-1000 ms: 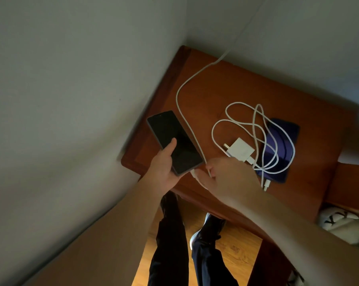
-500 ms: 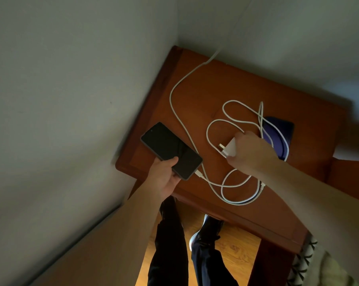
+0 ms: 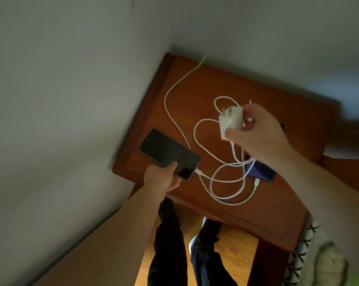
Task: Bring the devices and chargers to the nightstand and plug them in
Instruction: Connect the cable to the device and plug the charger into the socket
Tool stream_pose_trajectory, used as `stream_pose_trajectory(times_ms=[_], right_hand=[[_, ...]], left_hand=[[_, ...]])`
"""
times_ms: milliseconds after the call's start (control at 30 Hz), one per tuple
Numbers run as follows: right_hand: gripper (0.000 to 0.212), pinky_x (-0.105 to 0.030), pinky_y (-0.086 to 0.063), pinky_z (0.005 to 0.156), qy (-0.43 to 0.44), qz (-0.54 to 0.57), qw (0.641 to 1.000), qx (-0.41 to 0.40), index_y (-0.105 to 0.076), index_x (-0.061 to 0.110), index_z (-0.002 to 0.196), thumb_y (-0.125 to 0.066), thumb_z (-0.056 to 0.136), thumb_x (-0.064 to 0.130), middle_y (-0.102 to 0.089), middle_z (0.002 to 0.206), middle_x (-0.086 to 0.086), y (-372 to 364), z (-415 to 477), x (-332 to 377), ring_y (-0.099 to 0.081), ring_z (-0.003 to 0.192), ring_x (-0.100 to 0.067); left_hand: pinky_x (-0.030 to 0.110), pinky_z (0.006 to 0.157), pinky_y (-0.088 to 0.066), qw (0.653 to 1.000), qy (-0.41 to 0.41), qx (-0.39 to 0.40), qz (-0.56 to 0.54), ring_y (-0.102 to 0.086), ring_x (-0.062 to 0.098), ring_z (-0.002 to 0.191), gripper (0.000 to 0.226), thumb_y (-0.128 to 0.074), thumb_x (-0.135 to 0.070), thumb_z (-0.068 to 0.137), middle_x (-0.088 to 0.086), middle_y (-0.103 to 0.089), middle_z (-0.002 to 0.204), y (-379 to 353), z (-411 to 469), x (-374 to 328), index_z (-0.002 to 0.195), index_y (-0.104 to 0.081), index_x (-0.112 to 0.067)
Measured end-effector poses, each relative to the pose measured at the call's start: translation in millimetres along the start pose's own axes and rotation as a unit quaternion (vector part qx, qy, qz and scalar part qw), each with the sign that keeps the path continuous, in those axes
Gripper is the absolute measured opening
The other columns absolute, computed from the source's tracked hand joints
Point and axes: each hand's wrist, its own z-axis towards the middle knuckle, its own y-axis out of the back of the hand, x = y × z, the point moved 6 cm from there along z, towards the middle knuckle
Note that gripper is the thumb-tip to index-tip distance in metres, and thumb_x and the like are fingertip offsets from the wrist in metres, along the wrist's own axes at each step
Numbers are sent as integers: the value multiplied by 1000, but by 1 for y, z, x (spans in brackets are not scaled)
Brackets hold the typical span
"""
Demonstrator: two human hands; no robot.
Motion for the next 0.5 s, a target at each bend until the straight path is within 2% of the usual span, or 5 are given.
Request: stream_pose_trajectory(times_ms=[100, 200, 300, 433, 500], right_hand=[[37, -13, -49, 60, 1, 164, 986, -19, -60, 31, 108, -73, 77, 16, -69, 101, 13, 29, -2, 18, -67, 80, 0], [23, -15, -47, 54, 4, 338, 941, -16, -65, 23, 94, -66, 72, 15, -69, 76, 10, 58, -7, 39, -61, 64, -3], [8, -20, -41, 55, 11, 456, 890, -2, -60, 18, 79, -59, 71, 15, -57, 74, 0, 83, -13, 58, -54, 64, -9], [33, -28, -54, 81, 5, 573, 819, 7, -56, 12, 109, -53, 77, 22, -66, 96, -3, 113, -23, 77, -67, 92, -20], [36, -34, -58, 83, -5, 613, 790, 6, -55, 10, 118, -49, 86, 24, -65, 99, -6, 128, -28, 88, -71, 95, -25]], left_hand=[[31, 57, -60, 998, -12, -3, 56, -72, 20, 71, 26, -71, -29, 86, 12, -72, 85, -1, -1, -3, 92, -60, -7], [28, 48, -54, 988, -38, -13, 150, -69, 16, 68, 28, -67, -37, 88, 7, -71, 80, 1, -2, -6, 92, -62, -10], [28, 50, -50, 969, -62, -12, 240, -68, 17, 68, 30, -63, -40, 90, 4, -72, 79, 4, -8, -9, 88, -65, -11], [34, 63, -50, 915, -149, -20, 375, -64, 25, 67, 34, -57, -34, 92, 8, -65, 71, 0, -30, -38, 72, -62, -7], [29, 57, -44, 882, -242, -23, 403, -57, 20, 57, 37, -54, -29, 93, 3, -57, 61, -13, -57, -70, 59, -54, -13]])
